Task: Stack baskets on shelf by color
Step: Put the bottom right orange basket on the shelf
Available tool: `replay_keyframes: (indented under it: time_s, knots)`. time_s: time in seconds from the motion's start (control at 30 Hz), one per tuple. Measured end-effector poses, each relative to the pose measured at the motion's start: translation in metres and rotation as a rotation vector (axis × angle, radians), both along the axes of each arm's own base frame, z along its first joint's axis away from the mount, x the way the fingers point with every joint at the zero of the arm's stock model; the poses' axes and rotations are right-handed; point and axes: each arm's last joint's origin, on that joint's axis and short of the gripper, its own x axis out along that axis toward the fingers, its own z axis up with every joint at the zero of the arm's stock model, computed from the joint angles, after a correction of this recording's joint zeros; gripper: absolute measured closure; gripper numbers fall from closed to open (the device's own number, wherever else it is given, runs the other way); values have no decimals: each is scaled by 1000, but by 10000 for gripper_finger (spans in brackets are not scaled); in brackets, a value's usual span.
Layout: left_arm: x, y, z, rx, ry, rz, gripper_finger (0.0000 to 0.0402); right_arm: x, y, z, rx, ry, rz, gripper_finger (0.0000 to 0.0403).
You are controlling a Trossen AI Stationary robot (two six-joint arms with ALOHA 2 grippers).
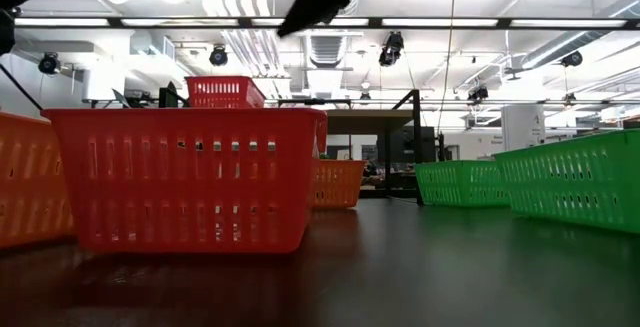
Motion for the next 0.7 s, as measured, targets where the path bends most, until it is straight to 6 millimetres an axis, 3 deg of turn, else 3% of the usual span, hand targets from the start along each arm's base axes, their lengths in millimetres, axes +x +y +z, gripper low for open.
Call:
replay_keyframes:
  time_s: [0.17,0.3,0.47,0.7]
  knots:
    - [11,-3,-12,-57,124,-90,402,-35,67,-25,-47,-132,102,394]
    - [22,-7,-23,-117,213,-210,402,-67,93,-48,-124,-214,79,394]
    - [35,-13,-30,-201,272,-361,402,-98,99,-67,-183,-324,68,394]
    - [58,-20,-28,-308,331,-426,402,-133,79,-71,-219,-454,64,394]
